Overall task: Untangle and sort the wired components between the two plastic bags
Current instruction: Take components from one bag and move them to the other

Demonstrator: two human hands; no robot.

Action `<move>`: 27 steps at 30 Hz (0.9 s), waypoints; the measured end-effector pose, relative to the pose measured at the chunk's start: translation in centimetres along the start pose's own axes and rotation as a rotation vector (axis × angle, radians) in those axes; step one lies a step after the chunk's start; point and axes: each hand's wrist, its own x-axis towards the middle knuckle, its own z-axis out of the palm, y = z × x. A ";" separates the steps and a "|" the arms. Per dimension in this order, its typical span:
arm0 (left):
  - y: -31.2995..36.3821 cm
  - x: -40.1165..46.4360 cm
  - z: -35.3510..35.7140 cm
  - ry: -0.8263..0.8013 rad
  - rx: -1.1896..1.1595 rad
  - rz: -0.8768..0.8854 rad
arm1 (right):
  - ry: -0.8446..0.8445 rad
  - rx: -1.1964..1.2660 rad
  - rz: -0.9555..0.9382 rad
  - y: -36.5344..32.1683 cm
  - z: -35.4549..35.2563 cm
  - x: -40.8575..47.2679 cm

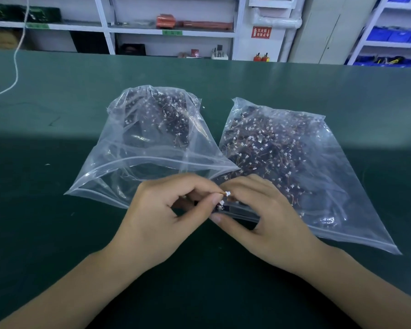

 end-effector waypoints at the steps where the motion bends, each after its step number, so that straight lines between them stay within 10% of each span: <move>1: 0.0 -0.1 0.2 -0.019 -0.063 -0.054 | -0.003 -0.006 -0.014 0.1 0.0 0.0; 14: 0.4 -0.2 0.3 0.006 -0.188 -0.250 | 0.074 0.021 -0.047 0.3 -0.2 0.2; 27: 0.7 -0.4 0.3 -0.131 0.072 -0.023 | 0.065 -0.150 -0.115 0.9 -0.5 0.2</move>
